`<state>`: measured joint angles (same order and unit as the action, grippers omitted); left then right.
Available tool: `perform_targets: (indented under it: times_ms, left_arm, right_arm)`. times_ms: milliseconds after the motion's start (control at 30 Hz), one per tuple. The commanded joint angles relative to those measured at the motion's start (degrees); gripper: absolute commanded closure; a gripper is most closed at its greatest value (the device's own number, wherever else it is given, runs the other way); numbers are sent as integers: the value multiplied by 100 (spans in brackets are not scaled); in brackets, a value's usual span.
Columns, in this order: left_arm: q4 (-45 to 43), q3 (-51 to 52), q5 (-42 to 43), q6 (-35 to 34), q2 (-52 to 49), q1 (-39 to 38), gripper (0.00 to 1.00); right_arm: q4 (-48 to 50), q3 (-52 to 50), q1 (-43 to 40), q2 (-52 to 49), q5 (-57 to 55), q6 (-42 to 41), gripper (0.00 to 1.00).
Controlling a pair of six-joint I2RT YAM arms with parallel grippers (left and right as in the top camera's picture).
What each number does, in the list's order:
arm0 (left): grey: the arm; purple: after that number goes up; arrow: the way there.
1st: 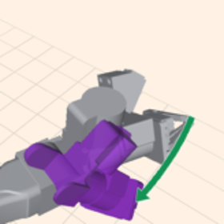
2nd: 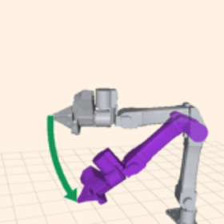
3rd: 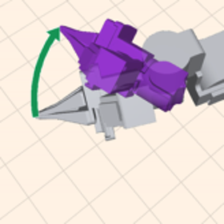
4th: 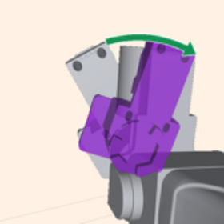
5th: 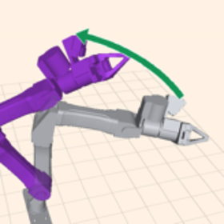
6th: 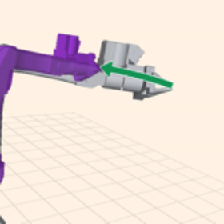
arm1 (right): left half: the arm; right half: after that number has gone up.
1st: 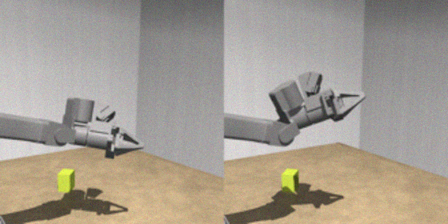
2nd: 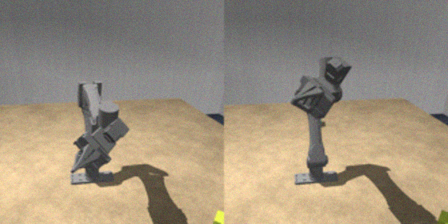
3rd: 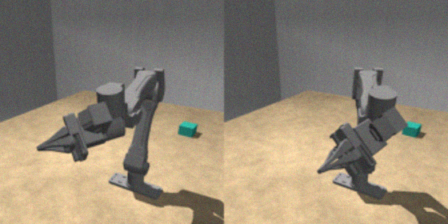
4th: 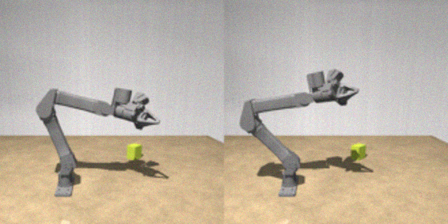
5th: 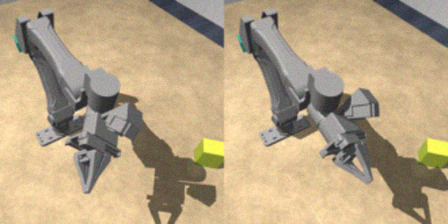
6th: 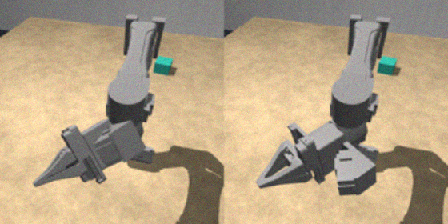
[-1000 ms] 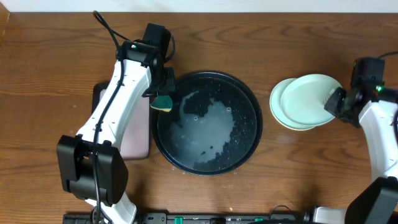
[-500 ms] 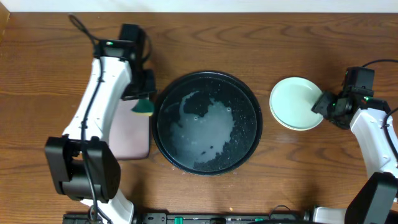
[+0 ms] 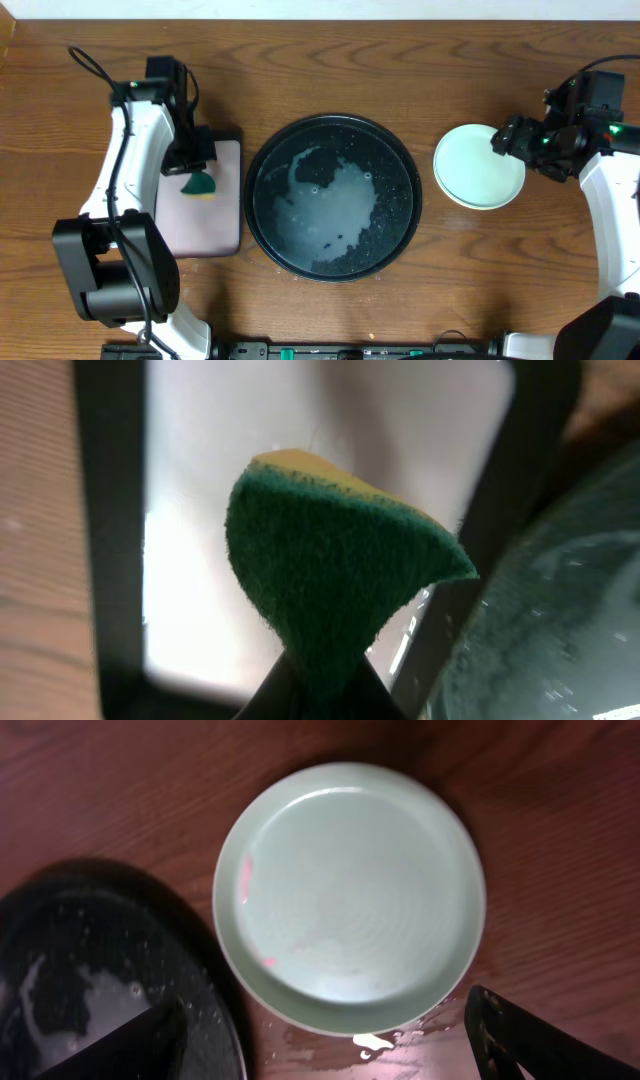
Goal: Clean dirty plates on tray and stack at the side
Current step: 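Place the sponge on the white tray and open the left gripper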
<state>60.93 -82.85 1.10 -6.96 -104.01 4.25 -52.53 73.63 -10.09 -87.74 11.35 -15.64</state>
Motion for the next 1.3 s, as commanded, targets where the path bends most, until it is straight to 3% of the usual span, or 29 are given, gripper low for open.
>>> perform_targets:
  times_ms: [0, 100, 233, 333, 567, 733, 800, 1067, 1267]
  left_arm:
    - [-315, 452, -24, 136, 109, -9, 92]
    - [-691, 778, -24, 136, 107, -9, 83]
    - [-905, 953, -24, 133, 105, -7, 54]
    - [-920, 940, -24, 133, 105, -7, 44]
    - [-422, 286, 258, -81, 297, -9, 38]
    - [-334, -31, 446, -83, 890, -9, 25]
    - [-310, -31, 444, -79, 1095, -9, 25]
    - [-313, -11, 444, -79, 1248, -9, 24]
    - [-315, -11, 444, -79, 1248, -9, 24]
  right_arm:
    - [-28, 70, 79, -2, 94, 157, 14]
    - [-85, 70, 81, -2, 92, 160, 14]
    - [-179, 70, 83, -2, 92, 247, 13]
    - [-249, 72, 83, -2, 94, 247, 13]
    - [-426, 138, 125, 68, 96, 247, 15]
    - [-835, 485, 260, 328, 94, 243, 10]
    - [-1071, 693, 332, 511, 96, 243, 1]
    - [-1510, 1119, 457, 1727, 101, 234, 1]
    - [-1502, 1117, 457, 2859, 118, -424, 1]
